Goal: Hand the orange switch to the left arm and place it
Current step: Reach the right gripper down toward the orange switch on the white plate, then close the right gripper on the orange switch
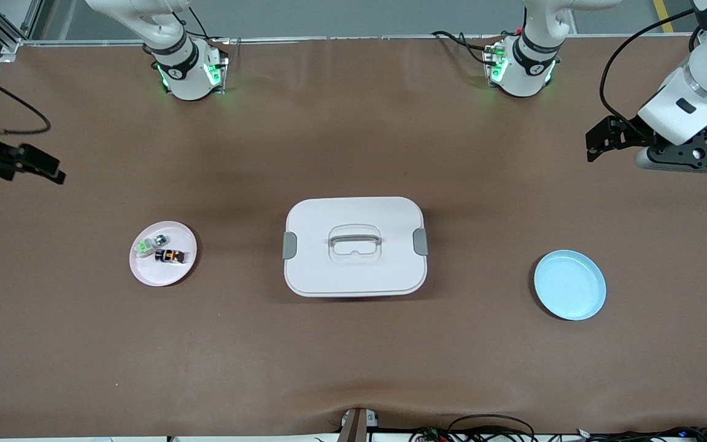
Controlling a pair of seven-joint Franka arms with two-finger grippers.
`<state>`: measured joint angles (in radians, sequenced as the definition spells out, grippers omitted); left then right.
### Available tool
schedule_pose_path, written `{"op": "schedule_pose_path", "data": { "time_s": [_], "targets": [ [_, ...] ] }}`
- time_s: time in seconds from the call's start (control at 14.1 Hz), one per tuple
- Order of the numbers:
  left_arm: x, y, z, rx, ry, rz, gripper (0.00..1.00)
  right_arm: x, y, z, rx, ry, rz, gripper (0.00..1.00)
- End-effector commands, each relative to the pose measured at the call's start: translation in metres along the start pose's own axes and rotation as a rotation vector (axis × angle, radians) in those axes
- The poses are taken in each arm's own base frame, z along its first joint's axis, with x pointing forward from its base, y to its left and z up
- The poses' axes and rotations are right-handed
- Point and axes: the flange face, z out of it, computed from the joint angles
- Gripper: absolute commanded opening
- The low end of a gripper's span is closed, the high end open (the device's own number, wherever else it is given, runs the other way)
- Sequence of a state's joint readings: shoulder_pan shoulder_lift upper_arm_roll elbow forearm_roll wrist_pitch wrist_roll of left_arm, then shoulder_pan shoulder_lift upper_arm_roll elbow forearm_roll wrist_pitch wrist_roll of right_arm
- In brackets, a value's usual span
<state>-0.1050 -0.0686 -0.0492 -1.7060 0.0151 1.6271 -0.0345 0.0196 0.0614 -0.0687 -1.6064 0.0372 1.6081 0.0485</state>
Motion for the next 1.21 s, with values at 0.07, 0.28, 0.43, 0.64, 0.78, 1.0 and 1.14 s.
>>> {"op": "schedule_pose_path", "data": {
  "time_s": [0.07,0.28,0.43,0.64,0.78,1.0,1.14],
  "targets": [
    [-0.002,0.002,-0.001,-0.013,0.010,0.018,1.00,0.028,-0.003,0.049,0.015,-0.037,-0.009,1.00],
    [-0.001,0.002,0.001,-0.013,0.007,0.018,1.00,0.032,-0.006,0.115,0.010,-0.019,-0.006,1.00],
    [-0.001,0.002,0.001,-0.013,0.007,0.018,1.00,0.036,-0.007,0.159,0.000,0.012,-0.007,1.00],
    [0.000,0.002,0.001,-0.013,0.005,0.018,1.00,0.050,-0.007,0.212,-0.009,-0.004,-0.005,1.00],
    [0.000,0.002,0.001,-0.013,0.005,0.018,1.00,0.056,-0.006,0.239,-0.012,0.002,-0.001,1.00],
    [0.001,0.002,0.004,-0.015,0.002,0.018,1.00,0.061,-0.004,0.283,-0.017,0.044,0.003,1.00],
    [0.001,0.003,0.004,-0.015,0.002,0.019,1.00,0.063,-0.004,0.305,-0.019,0.049,0.005,1.00]
  ]
}}
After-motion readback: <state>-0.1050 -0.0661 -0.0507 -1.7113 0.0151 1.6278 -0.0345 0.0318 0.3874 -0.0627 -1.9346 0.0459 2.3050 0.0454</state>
